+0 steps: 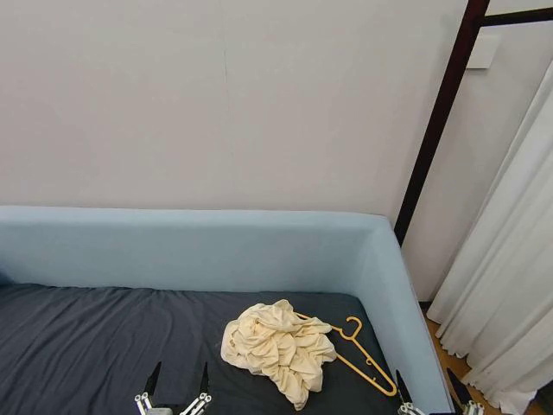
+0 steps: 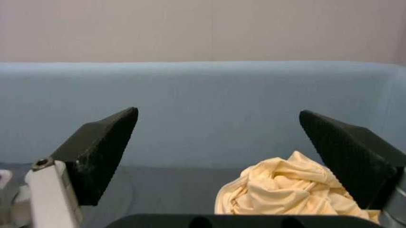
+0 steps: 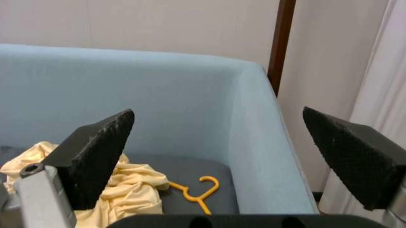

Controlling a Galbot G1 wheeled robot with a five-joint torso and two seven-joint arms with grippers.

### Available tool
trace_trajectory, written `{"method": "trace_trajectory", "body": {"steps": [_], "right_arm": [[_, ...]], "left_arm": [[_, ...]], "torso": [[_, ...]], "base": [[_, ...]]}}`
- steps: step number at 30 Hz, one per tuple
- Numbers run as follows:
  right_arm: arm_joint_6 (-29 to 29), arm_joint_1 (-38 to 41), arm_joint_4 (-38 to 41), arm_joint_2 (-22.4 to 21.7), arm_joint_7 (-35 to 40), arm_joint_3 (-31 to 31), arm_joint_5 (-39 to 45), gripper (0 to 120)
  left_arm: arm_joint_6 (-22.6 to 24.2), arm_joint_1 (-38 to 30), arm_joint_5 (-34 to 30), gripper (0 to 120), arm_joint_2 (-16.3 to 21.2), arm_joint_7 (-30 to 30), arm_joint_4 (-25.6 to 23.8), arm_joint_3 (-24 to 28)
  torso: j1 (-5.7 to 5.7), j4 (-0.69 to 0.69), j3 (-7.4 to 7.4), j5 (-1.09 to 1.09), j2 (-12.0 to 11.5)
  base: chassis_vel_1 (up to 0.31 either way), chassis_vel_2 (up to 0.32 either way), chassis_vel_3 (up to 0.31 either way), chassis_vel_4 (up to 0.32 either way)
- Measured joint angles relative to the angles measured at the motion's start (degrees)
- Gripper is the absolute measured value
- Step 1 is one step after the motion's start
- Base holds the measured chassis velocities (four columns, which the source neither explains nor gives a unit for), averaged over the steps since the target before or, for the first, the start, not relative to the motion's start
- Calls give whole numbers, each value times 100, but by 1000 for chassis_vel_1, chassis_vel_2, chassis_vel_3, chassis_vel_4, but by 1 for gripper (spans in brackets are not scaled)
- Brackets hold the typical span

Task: Pick up the clothes from the sofa and hang them on the clothes hanger.

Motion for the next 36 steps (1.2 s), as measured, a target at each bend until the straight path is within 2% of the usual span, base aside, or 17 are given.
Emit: {"method": "trace_trajectory", "body": {"steps": [11,17,21,24,25,28,31,33,35,36], "right_arm": [[-55,47,-88,-140,63,-12,92,100],[-469,104,-67,-395,224,-128,329,100],[-822,180,-43,-679,319,-156,674,100],[-1393,490,-41,-1194,446,-257,1221,100],[-1393,490,-41,-1194,446,-257,1221,100],[-2025,904,-28,-1641,596,-464,1866,100],[-2248,1133,-76,-1833,652,-605,2080,100],[-2608,1838,-304,-2256,719,-1036,2344,100],[-2706,2051,-373,-2377,735,-1189,2419,100],[-2838,2378,-483,-2531,777,-1457,2530,100]], "left_arm": [[1,-2,45,100,-52,0,98,11],[1,25,64,100,-65,-5,163,12],[17,-58,27,100,14,-7,302,55],[20,-12,11,100,-15,-10,399,61],[20,-12,11,100,-15,-10,399,61],[2,32,62,100,-85,-20,480,53],[-1,46,77,100,-107,-24,510,46],[-13,81,103,100,-139,-28,547,35],[-13,85,107,100,-148,-28,561,32],[-13,90,113,100,-165,-28,580,27]], "torso": [[0,0,0,0,0],[0,0,0,0,0],[0,-3,0,0,0],[0,1,0,1,0],[0,1,0,1,0],[0,1,0,0,0],[0,1,0,2,0],[0,0,0,1,0],[0,0,0,0,0],[0,0,1,0,0]], "base": [[0,0,0,0],[0,0,0,0],[0,0,0,0],[0,0,0,0],[0,0,0,0],[0,0,0,0],[0,0,0,0],[0,0,0,0],[0,0,0,0],[0,0,0,0]]}}
